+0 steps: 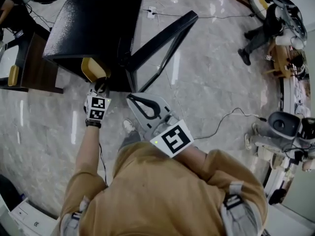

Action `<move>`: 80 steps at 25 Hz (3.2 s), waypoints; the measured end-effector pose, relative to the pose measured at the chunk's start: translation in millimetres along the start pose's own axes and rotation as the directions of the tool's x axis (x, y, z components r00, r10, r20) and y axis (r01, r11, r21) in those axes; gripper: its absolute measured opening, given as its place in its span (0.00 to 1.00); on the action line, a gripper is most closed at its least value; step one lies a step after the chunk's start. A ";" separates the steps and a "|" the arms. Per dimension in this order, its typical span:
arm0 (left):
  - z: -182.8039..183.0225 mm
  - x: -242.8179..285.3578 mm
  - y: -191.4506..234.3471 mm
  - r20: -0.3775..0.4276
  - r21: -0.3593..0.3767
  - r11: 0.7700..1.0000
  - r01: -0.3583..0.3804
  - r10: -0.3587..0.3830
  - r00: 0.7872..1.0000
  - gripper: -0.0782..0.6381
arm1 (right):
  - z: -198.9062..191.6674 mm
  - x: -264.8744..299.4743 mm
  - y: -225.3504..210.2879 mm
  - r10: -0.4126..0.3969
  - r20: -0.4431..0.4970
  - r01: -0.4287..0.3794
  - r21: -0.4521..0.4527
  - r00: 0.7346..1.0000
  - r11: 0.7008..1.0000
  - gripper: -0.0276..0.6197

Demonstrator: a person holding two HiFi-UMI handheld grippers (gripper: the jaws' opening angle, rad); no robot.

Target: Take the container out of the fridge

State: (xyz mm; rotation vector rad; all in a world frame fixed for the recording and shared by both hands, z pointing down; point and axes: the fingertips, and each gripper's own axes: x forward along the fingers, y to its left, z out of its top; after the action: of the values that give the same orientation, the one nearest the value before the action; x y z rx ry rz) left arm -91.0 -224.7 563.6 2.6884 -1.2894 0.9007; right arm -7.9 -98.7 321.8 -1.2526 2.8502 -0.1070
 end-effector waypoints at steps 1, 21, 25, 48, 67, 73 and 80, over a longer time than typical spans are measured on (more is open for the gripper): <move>4.3 -7.0 0.9 0.014 -0.019 1.000 -0.010 0.011 1.000 0.13 | 1.2 0.4 1.1 0.007 0.003 -0.007 0.000 1.000 1.000 0.05; 30.0 -102.6 11.6 0.117 -0.232 0.963 -0.139 0.169 0.979 0.13 | 2.6 10.3 6.1 0.093 0.001 -0.093 -0.001 0.996 0.996 0.05; 41.5 -116.6 13.4 0.143 -0.240 0.959 -0.149 0.187 0.972 0.13 | 4.3 13.7 10.1 0.108 0.005 -0.108 -0.001 0.994 0.994 0.05; 75.0 -228.4 58.5 0.330 -0.374 0.892 -0.252 0.382 0.863 0.13 | 16.3 21.6 -0.1 0.036 0.038 -0.036 -0.009 0.999 0.999 0.05; 89.6 -297.0 90.8 0.449 -0.468 0.842 -0.270 0.489 0.748 0.13 | 40.0 20.3 -44.5 -0.106 0.067 0.107 -0.016 0.992 0.994 0.05; 86.9 -306.0 93.5 0.443 -0.471 0.832 -0.293 0.510 0.737 0.13 | 47.4 18.4 -57.2 -0.139 0.081 0.141 -0.019 0.987 0.990 0.05; 83.0 -315.0 101.7 0.433 -0.465 0.825 -0.322 0.529 0.730 0.13 | 52.6 16.4 -66.1 -0.159 0.109 0.162 -0.014 0.981 0.987 0.05</move>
State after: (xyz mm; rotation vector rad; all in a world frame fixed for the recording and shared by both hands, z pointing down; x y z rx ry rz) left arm -278.4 -90.7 311.8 2.4440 -2.0163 -0.1708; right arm 32.3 -158.1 274.3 -1.4444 2.6645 -0.0097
